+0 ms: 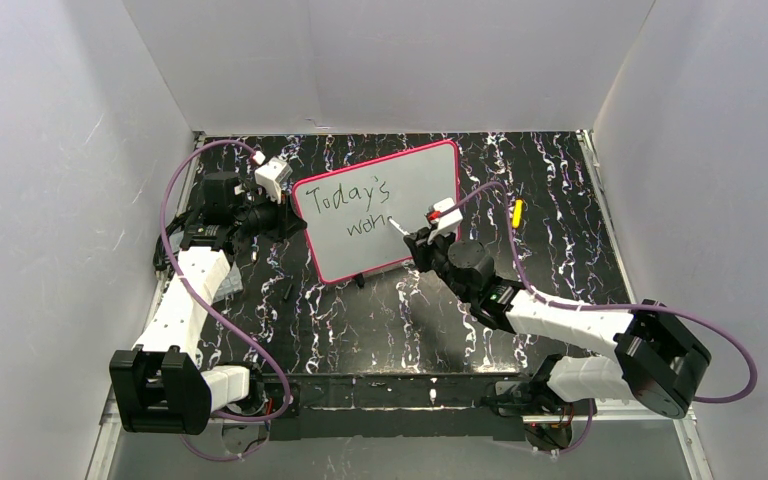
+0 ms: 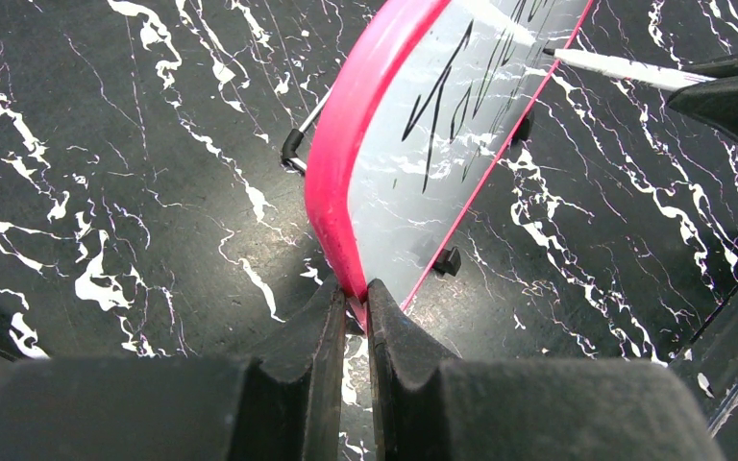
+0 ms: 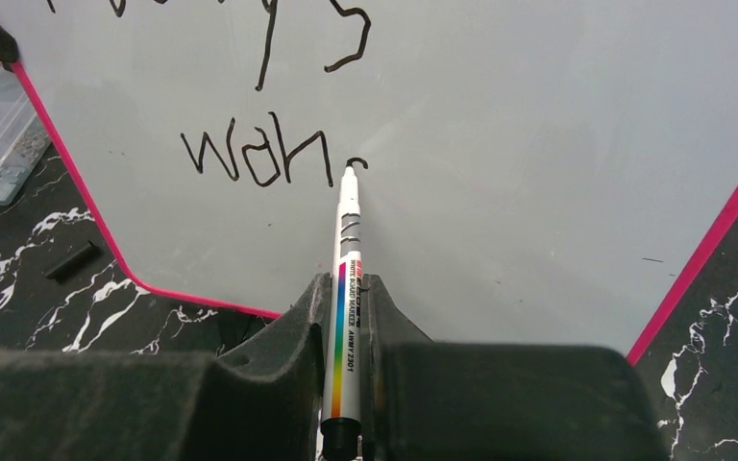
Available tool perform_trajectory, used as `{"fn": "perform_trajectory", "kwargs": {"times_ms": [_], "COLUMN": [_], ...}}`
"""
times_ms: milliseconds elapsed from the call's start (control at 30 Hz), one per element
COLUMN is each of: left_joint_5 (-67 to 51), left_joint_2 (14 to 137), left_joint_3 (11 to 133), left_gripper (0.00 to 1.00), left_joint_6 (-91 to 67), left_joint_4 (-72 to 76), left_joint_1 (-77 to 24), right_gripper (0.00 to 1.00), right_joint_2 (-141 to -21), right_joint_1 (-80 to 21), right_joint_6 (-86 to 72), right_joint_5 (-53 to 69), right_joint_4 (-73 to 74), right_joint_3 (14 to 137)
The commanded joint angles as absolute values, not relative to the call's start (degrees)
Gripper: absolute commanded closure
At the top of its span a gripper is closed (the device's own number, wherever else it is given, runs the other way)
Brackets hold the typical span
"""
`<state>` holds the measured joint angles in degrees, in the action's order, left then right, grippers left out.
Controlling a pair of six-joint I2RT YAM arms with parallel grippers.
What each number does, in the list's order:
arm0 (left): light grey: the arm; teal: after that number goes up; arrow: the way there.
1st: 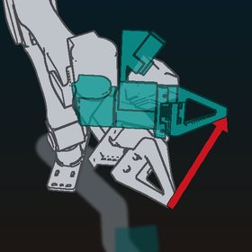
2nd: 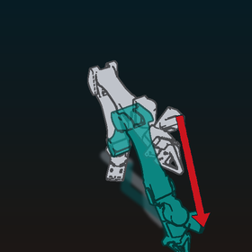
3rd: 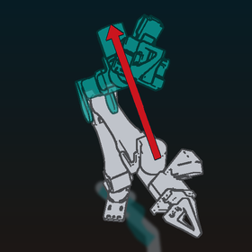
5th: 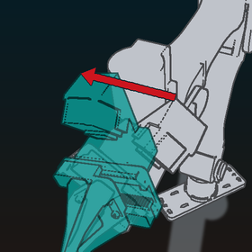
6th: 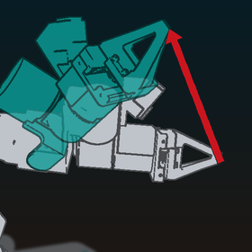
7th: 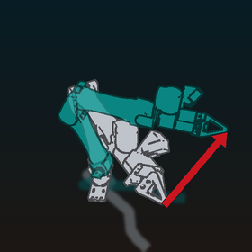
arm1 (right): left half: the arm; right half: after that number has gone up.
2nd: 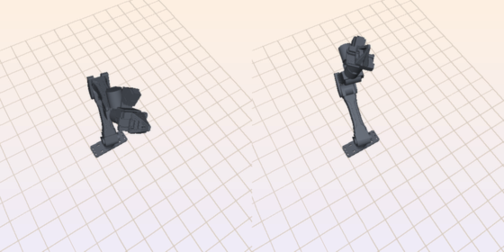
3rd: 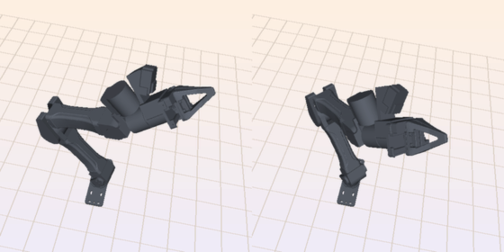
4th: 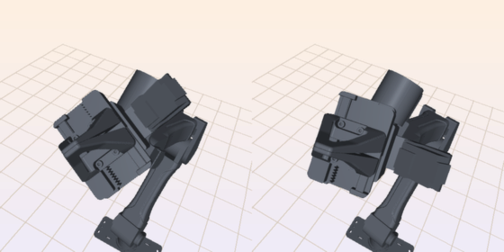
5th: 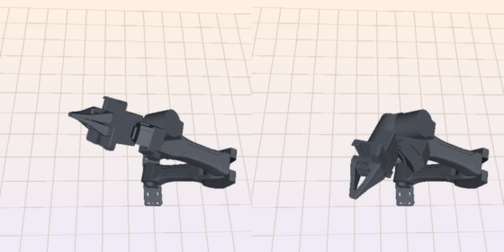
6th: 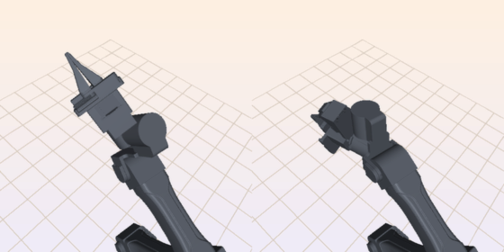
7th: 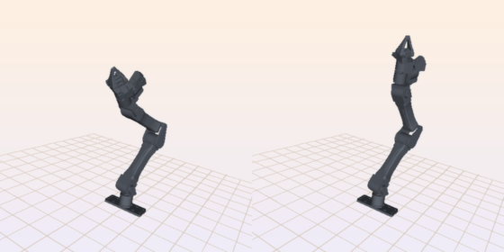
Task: Write a sentence on the whiteboard
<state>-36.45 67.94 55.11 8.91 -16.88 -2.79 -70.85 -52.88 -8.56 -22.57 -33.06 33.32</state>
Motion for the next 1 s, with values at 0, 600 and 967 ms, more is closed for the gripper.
{"fn": "perform_trajectory", "kwargs": {"times_ms": [0,600,967], "left_joint_5": [-36.68,-36.58,-36.52], "left_joint_2": [68.12,68.07,67.98], "left_joint_3": [55.72,55.68,55.63], "left_gripper": [1.00,1.00,1.00], "left_joint_6": [9.40,9.38,9.34], "left_joint_4": [-19.92,-19.93,-19.95], "left_joint_1": [-3.20,-3.16,-3.17], "right_gripper": [0.99,0.99,0.99], "right_joint_2": [-71.82,-70.93,-69.91], "right_joint_1": [-52.55,-52.56,-52.57], "right_joint_6": [-7.79,-8.00,-6.83], "right_joint_5": [-21.23,-22.79,-25.17], "right_joint_4": [-35.14,-31.05,-29.53], "right_joint_3": [35.62,33.94,35.01]}}
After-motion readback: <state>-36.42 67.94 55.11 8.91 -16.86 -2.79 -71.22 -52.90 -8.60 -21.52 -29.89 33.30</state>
